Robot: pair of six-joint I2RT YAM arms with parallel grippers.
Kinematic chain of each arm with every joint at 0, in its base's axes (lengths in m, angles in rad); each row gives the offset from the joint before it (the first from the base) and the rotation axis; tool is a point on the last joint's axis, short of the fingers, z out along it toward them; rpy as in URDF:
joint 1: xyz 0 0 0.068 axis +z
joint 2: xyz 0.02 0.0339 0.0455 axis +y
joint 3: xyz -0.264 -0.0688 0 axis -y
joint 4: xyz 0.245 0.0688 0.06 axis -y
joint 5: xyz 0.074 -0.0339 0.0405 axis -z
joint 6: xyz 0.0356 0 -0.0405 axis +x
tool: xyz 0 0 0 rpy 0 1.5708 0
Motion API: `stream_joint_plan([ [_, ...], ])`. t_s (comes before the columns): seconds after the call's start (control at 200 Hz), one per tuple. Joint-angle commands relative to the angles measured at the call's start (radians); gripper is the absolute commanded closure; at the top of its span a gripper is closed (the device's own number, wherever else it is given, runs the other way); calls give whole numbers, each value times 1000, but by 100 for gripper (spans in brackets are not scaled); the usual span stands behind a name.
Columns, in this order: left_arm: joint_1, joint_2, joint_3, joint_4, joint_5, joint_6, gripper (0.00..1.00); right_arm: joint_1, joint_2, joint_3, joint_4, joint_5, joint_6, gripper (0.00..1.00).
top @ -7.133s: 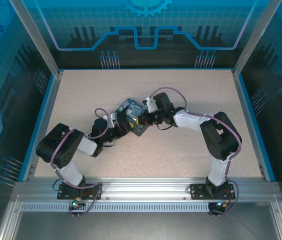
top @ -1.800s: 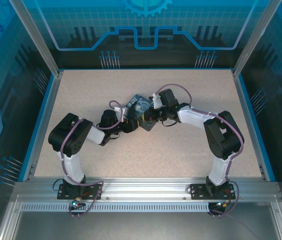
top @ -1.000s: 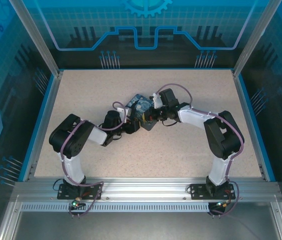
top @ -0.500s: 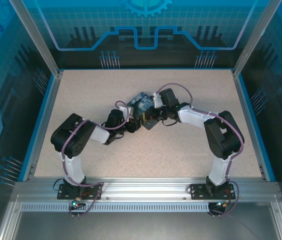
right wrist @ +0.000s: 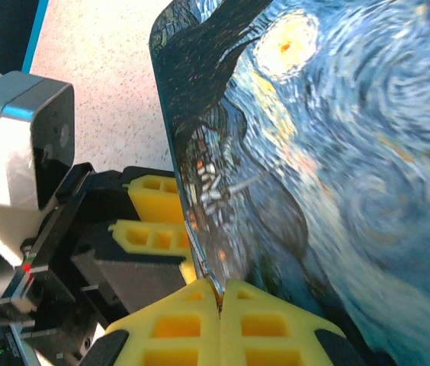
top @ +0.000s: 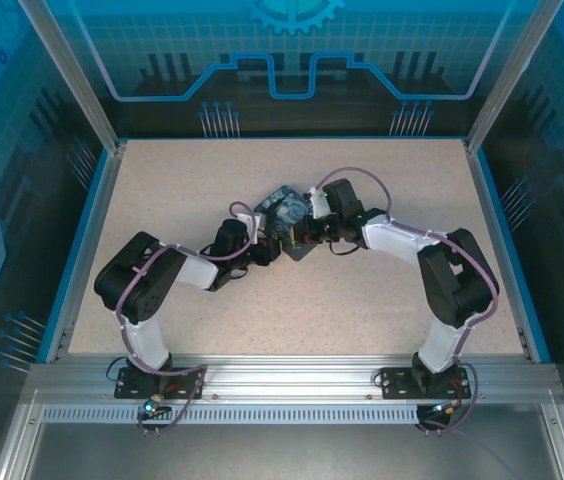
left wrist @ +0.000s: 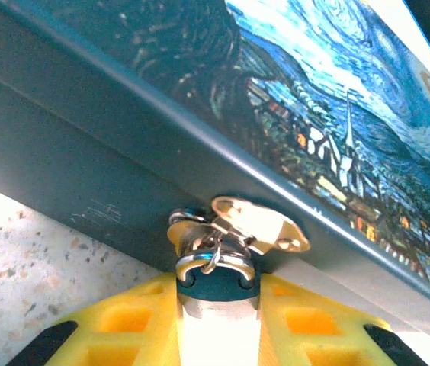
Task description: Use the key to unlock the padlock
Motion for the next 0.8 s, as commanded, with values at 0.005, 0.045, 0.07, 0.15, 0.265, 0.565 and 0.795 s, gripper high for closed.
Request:
stream_joint_plan([
  [0.005,-6,-91,-5,-34,-19,-92,76,-16,-136,-46,-47,41,-102,100],
  [0.045,-6,-114,0,-67,-18,-119,77,-14,-170,-71,-57,47,-130,100],
  [0.07,-8,-128,2,-85,-19,-132,78,-15,-191,-89,-63,51,-145,100],
  [0.15,-10,-170,5,-128,-9,-197,79,-12,-259,-162,-66,66,-189,100],
  [0.265,-15,-218,34,-229,9,-276,82,-10,-337,-289,-34,64,-227,100],
  [0.565,-43,-272,108,-396,56,-428,87,44,-368,-439,142,39,-305,100],
  [0.795,-77,-289,108,-404,60,-497,88,88,-299,-458,326,46,-329,100],
])
